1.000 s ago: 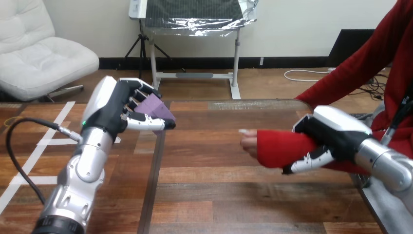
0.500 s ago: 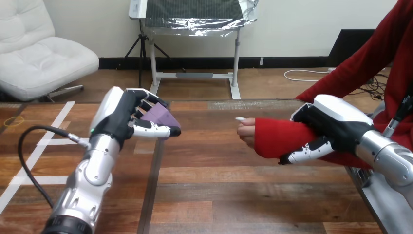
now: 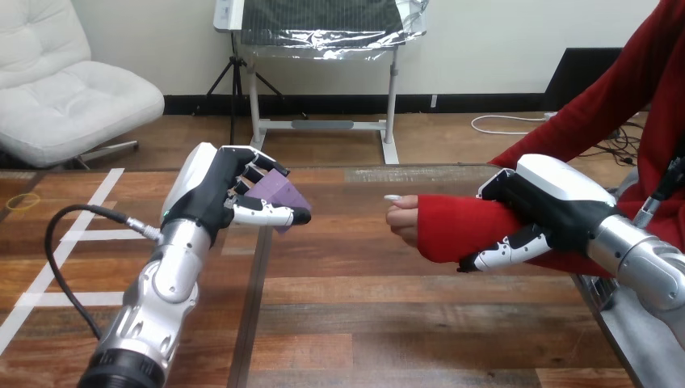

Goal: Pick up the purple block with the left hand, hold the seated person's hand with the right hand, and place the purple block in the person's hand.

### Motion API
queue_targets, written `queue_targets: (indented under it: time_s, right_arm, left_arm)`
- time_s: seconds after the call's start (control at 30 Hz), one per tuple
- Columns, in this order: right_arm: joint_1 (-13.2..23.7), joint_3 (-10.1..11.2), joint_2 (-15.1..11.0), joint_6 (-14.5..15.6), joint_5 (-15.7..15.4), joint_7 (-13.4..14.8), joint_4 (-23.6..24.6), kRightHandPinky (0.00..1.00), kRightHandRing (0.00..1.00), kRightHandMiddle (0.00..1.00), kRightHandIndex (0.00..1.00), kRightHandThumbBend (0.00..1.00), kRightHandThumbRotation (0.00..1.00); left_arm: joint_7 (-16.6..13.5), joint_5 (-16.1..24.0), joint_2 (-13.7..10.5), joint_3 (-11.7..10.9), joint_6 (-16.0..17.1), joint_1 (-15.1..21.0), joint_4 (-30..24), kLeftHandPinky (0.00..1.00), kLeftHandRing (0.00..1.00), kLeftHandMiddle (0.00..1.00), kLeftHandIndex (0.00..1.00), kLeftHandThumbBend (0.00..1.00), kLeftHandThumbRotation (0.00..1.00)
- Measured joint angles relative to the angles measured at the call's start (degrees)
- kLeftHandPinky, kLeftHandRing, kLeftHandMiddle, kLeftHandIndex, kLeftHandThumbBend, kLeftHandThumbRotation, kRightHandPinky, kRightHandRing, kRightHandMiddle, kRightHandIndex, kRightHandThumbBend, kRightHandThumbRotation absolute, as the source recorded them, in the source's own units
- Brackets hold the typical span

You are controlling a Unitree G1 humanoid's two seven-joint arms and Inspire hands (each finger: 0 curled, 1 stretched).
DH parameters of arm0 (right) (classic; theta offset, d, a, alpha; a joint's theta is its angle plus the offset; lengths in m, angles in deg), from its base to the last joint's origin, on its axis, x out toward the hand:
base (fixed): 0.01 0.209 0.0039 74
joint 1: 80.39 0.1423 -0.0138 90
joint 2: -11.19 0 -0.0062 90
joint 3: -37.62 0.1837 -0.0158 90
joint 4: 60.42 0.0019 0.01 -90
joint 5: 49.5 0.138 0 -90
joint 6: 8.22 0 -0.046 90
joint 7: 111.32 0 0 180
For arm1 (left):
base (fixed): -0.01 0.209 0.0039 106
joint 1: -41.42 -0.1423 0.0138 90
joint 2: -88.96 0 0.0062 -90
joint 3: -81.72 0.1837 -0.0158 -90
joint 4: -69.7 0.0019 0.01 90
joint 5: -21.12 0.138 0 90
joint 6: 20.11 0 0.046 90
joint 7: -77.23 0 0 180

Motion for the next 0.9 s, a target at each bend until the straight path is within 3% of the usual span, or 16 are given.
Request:
queue_targets:
  time_s: [0.43,0.9]
  right_arm:
    - [-0.16,0.0,0.01,0.07,-0.04,0.01,0.83,0.19,0.22,0.28,0.29,0.74,0.29]
    - [-0.15,-0.02,0.18,2.37,-0.04,-0.91,2.58,0.24,0.29,0.33,0.32,0.73,0.35]
  left_arm:
    - [-0.66,-0.09,2.08,0.2,0.1,3.37,3.72,0.27,0.33,0.4,0.43,0.68,0.0]
    - [-0.66,-0.16,5.22,1.1,1.72,7.3,8.91,0.31,0.37,0.43,0.44,0.65,0.0]
